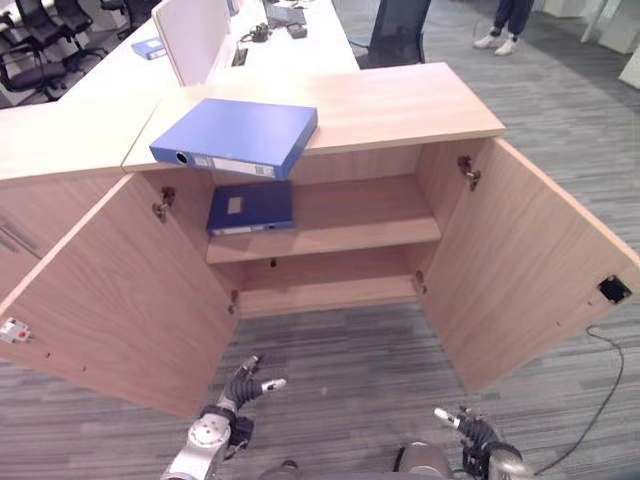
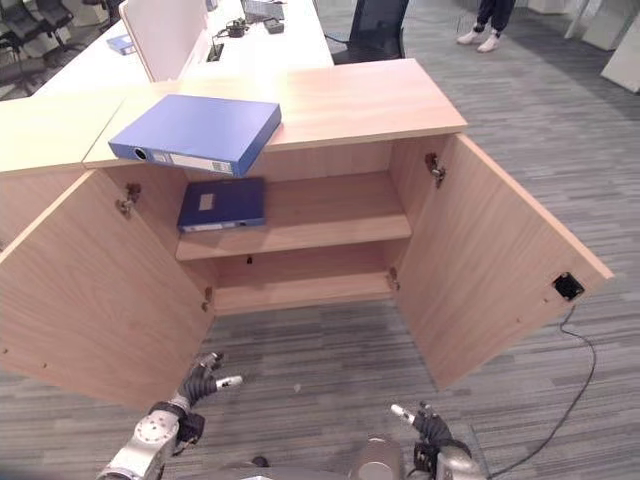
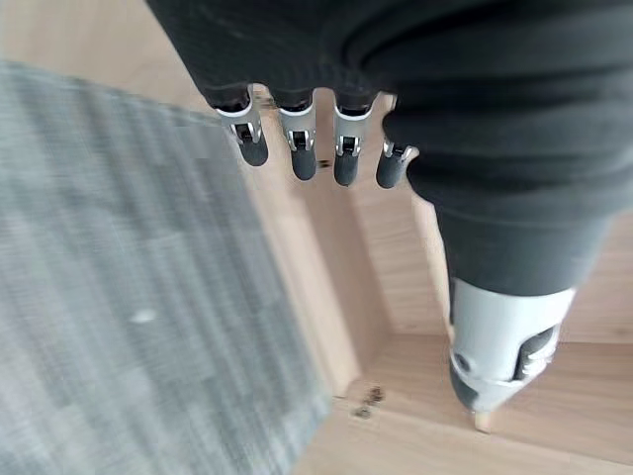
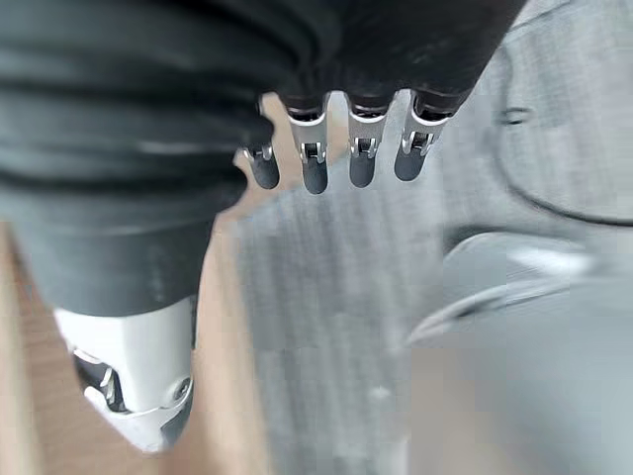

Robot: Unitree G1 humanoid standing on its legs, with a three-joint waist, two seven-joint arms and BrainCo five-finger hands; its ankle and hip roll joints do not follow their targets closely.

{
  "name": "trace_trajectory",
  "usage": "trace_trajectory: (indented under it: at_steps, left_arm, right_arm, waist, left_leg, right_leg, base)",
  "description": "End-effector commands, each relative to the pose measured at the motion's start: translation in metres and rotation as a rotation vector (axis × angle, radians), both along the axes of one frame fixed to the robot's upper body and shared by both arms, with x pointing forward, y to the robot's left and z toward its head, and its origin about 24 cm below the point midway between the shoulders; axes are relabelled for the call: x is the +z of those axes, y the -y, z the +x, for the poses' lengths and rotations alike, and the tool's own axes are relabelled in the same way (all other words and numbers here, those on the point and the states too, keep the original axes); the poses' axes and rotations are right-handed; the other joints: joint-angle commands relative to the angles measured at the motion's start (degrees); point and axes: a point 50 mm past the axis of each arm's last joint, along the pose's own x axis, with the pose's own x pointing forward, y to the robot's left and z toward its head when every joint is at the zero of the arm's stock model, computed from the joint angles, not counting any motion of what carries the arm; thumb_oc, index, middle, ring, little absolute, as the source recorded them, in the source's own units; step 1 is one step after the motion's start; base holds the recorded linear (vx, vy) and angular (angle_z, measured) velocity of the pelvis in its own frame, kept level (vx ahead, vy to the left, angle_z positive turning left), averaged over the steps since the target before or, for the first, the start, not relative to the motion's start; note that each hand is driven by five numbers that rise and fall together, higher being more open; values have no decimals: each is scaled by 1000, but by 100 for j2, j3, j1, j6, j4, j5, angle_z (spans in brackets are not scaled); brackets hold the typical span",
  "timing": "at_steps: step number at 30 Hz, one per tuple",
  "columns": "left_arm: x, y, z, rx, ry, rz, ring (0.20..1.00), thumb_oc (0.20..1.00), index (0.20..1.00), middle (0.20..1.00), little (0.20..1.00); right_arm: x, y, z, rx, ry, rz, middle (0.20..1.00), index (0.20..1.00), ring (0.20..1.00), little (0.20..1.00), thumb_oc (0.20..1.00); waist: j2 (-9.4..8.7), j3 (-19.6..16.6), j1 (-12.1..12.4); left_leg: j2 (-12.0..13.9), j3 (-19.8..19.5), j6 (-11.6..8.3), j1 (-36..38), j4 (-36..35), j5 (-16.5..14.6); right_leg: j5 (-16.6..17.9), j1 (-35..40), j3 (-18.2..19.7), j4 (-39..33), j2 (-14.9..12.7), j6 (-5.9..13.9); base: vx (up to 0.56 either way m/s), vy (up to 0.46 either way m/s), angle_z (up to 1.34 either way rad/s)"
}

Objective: Put the empty folder in the office cabinet

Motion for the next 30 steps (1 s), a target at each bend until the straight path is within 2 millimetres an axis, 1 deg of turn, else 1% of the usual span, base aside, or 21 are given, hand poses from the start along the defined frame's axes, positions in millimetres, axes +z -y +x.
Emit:
trace_trajectory:
  at_steps: [1, 3, 8, 10, 15, 17, 20, 21, 22, 23, 24, 25, 27, 28, 30]
  left_arm:
    - [12, 12, 13, -22, 98, -38, 1000, 1000, 1000, 1000, 1000]
    - [11, 11, 10, -8, 93, -42, 1000, 1000, 1000, 1000, 1000]
    - [9, 11, 8, -1, 86, -42, 1000, 1000, 1000, 1000, 1000]
    - [10, 13, 9, -4, 89, -47, 1000, 1000, 1000, 1000, 1000]
    - [8, 15, 12, -4, 82, -47, 1000, 1000, 1000, 1000, 1000]
    - [8, 16, 14, -4, 85, -48, 1000, 1000, 1000, 1000, 1000]
    - [11, 20, 21, -13, 99, -57, 1000, 1000, 1000, 1000, 1000]
    - [12, 20, 21, -13, 100, -57, 1000, 1000, 1000, 1000, 1000]
    - [12, 20, 23, -12, 103, -62, 1000, 1000, 1000, 1000, 1000]
    - [12, 22, 23, -14, 101, -61, 1000, 1000, 1000, 1000, 1000]
    - [12, 23, 23, -10, 102, -64, 1000, 1000, 1000, 1000, 1000]
    - [11, 23, 23, -9, 96, -66, 1000, 1000, 1000, 1000, 1000]
    - [9, 24, 21, -11, 86, -63, 1000, 1000, 1000, 1000, 1000]
    - [8, 23, 20, -12, 84, -60, 1000, 1000, 1000, 1000, 1000]
    - [8, 23, 21, -18, 84, -50, 1000, 1000, 1000, 1000, 1000]
  right_arm:
    - [7, 5, 20, -21, 79, -11, 1000, 1000, 1000, 1000, 1000]
    - [6, 6, 14, -1, 56, -17, 1000, 1000, 1000, 1000, 1000]
    - [4, 7, 8, 12, 36, -23, 1000, 1000, 1000, 1000, 1000]
    - [3, 9, 4, 22, 16, -28, 1000, 1000, 1000, 1000, 1000]
    - [3, 9, 3, 44, 4, -33, 1000, 1000, 1000, 1000, 1000]
    - [3, 9, 4, 55, 3, -35, 1000, 1000, 1000, 1000, 1000]
    - [4, 12, 5, 45, 8, -45, 1000, 1000, 1000, 1000, 1000]
    - [4, 12, 5, 45, 9, -45, 1000, 1000, 1000, 1000, 1000]
    - [5, 13, 7, 46, 13, -50, 1000, 1000, 1000, 1000, 1000]
    - [5, 15, 8, 45, 10, -56, 1000, 1000, 1000, 1000, 1000]
    - [6, 16, 7, 44, 8, -58, 1000, 1000, 1000, 1000, 1000]
    - [6, 17, 7, 45, 6, -61, 1000, 1000, 1000, 1000, 1000]
    - [6, 20, 5, 46, -2, -69, 1000, 1000, 1000, 1000, 1000]
    - [7, 21, 6, 45, 1, -72, 1000, 1000, 1000, 1000, 1000]
    - [8, 23, 9, 36, 11, -80, 1000, 1000, 1000, 1000, 1000]
  waist:
    - [106, 8, 121]
    - [119, -99, 131]
    - [157, -143, 91]
    - [193, -130, 52]
    - [233, -84, -22]
    - [227, -43, -43]
    - [203, 90, -50]
    - [206, 92, -60]
    - [175, 139, -56]
    - [117, 206, -36]
    - [114, 225, -20]
    - [98, 226, 13]
    - [55, 181, 111]
    - [72, 177, 176]
    - [126, 191, 279]
  left_leg:
    - [-362, 314, 322, -25, 48, -136]
    - [-345, 352, 274, 41, 32, -154]
    - [-279, 366, 193, 106, 13, -133]
    - [-219, 341, 132, 126, 30, -110]
    - [-73, 272, 46, 140, 219, -110]
    - [53, 226, -11, 14, 554, -149]
    - [221, 121, -191, -378, 1272, 204]
    - [229, 102, -198, -404, 1307, 192]
    - [251, 65, -242, -559, 1676, 316]
    - [321, 62, -273, -776, 2159, 535]
    - [348, 108, -254, -871, 2152, 567]
    - [332, 145, -214, -954, 2015, 517]
    - [208, 132, -133, -1078, 1575, 340]
    - [144, 47, -118, -1204, 1265, 425]
    - [70, -69, -144, -1447, 738, 763]
  right_leg:
    - [545, 374, -231, -919, -58, 289]
    - [575, 641, -254, -1222, -27, 298]
    - [550, 862, -271, -1442, 44, 278]
    - [488, 920, -247, -1447, 89, 241]
    - [286, 949, -156, -1318, 213, 108]
    - [134, 942, -107, -1229, 290, 20]
    - [0, 1010, -133, -1148, 388, -141]
    - [-3, 1008, -145, -1145, 394, -148]
    - [-24, 1035, -155, -1128, 417, -201]
    - [-99, 1160, -167, -1135, 423, -278]
    - [-136, 1228, -186, -1154, 430, -278]
    - [-159, 1284, -181, -1182, 422, -257]
    - [-191, 1374, -157, -1252, 430, -200]
    - [-226, 1428, -117, -1279, 463, -169]
    - [-316, 1573, -43, -1305, 542, -145]
  base:
    - [85, -85, -19]
    - [99, -118, -13]
    - [47, -82, -4]
    - [63, -125, 3]
    - [33, -107, 3]
    - [-11, -117, 0]
    - [-32, -97, 4]
    - [-18, -91, 9]
    - [13, -113, 9]
    - [45, -116, 12]
    - [90, -73, 5]
    - [120, -12, -2]
    - [161, 14, -10]
    - [191, 47, -20]
    - [200, 48, -36]
